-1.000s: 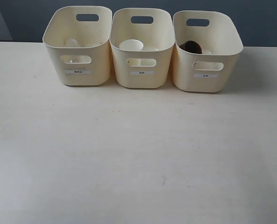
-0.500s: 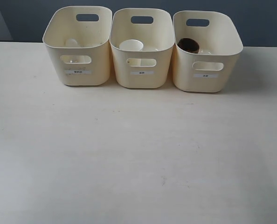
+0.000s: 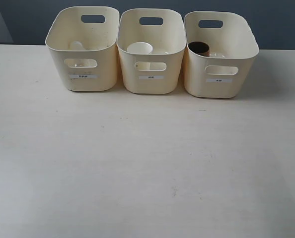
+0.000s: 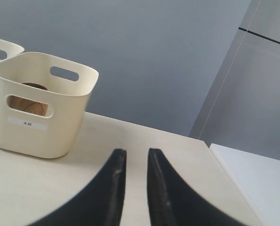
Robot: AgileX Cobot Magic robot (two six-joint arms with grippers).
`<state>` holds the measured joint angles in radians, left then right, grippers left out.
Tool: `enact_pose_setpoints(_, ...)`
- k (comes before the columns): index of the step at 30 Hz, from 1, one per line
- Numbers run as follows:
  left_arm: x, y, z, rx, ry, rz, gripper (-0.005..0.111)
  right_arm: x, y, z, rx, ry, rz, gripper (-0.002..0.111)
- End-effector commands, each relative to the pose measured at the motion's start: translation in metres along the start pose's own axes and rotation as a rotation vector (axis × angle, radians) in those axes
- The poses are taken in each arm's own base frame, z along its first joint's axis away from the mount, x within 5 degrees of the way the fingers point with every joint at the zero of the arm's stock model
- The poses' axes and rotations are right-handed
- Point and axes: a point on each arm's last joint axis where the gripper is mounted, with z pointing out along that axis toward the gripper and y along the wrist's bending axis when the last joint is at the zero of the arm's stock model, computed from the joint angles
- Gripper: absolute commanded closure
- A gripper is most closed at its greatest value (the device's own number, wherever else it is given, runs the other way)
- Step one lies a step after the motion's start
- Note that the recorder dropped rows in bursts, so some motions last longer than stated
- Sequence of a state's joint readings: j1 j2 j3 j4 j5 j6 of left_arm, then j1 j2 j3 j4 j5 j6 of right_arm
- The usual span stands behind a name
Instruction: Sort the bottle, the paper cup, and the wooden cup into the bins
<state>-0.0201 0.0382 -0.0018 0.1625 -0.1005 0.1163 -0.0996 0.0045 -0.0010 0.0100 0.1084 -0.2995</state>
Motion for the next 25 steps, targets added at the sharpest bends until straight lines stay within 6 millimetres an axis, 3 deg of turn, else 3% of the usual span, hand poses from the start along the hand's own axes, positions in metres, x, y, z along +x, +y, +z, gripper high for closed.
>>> enact_pose_setpoints(1,-0.0002,-0.0001,-0.0002,0.001,-0.007,-0.002,0.107,-0.001,-0.0002,-0.0003,0.003,-0.016,0.003,0.091)
enact_pose_setpoints(25,-0.0002,-0.0001,-0.0002,0.001,-0.007,-0.002,0.107,-0.0007,0.0001,-0.0003,0.0,-0.012,0.026,0.091)
